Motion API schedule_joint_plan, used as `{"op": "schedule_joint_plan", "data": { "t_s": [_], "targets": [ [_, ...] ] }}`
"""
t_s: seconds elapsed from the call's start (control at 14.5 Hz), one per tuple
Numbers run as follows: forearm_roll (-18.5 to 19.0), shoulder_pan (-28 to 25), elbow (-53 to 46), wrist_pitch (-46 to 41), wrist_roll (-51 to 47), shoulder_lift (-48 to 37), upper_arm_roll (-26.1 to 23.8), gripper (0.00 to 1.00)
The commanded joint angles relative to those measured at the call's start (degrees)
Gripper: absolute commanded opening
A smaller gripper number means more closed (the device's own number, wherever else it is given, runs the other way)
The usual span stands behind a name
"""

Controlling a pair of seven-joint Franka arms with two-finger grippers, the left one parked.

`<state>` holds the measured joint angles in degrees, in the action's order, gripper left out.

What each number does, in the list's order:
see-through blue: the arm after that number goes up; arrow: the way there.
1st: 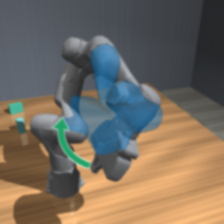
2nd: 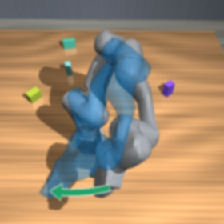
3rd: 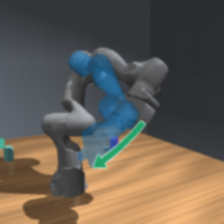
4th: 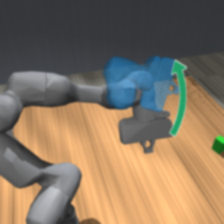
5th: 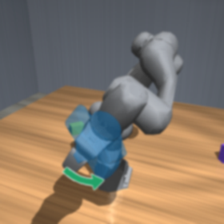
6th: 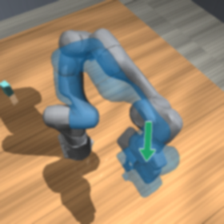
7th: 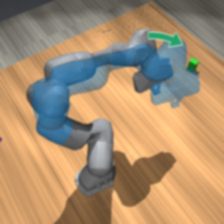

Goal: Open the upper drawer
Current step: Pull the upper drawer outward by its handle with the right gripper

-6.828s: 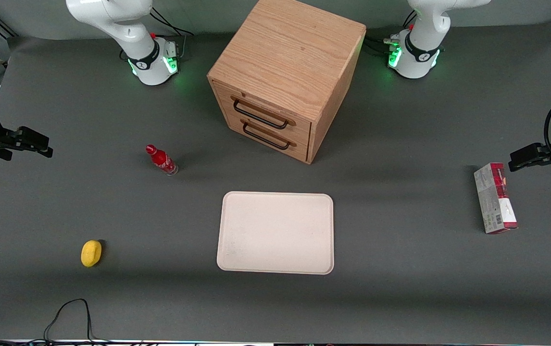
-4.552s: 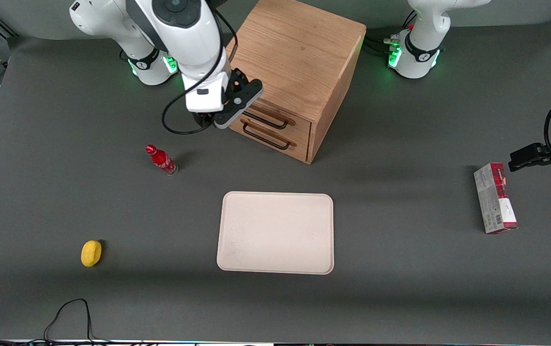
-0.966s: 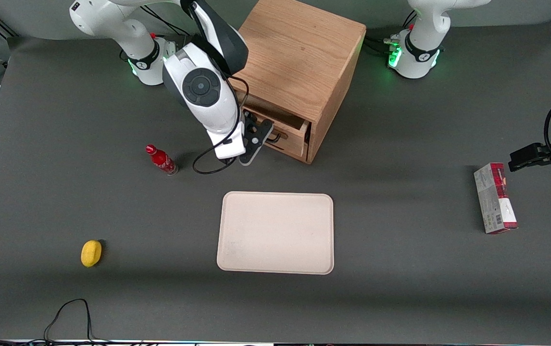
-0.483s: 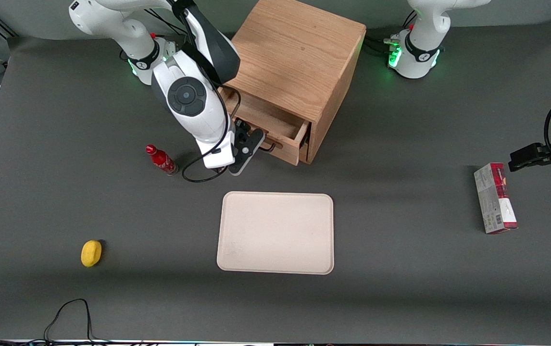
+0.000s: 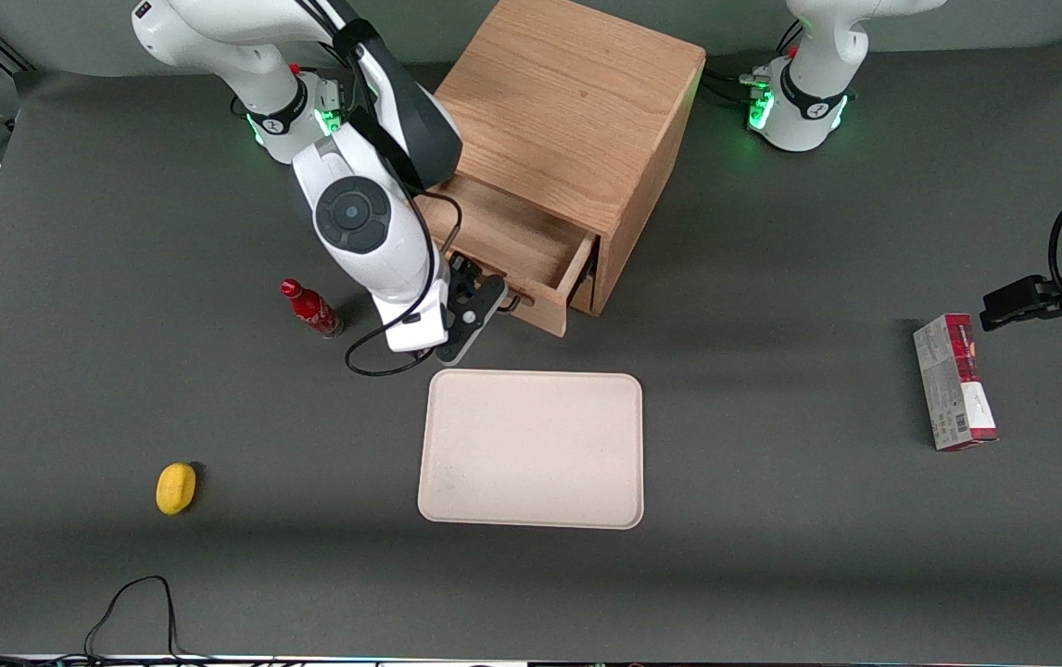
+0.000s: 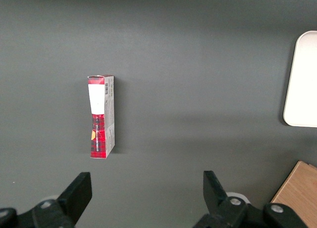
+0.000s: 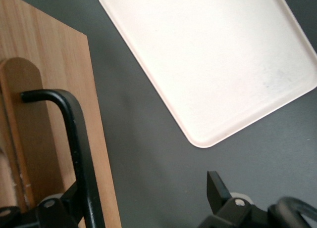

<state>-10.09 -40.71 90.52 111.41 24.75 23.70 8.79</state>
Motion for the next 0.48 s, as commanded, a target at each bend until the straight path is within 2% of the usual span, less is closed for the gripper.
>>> {"op": "schedule_joint_plan", "data": {
  "t_s": [0.0,0.41],
  "targets": [
    [0.34,2.2,-2.62,-0.49,2.67,1.61,-0.09,1.0],
    [0.25,3.79,-5.79,-0.49,3.46,4.24,-0.09,1.0]
  ]
}}
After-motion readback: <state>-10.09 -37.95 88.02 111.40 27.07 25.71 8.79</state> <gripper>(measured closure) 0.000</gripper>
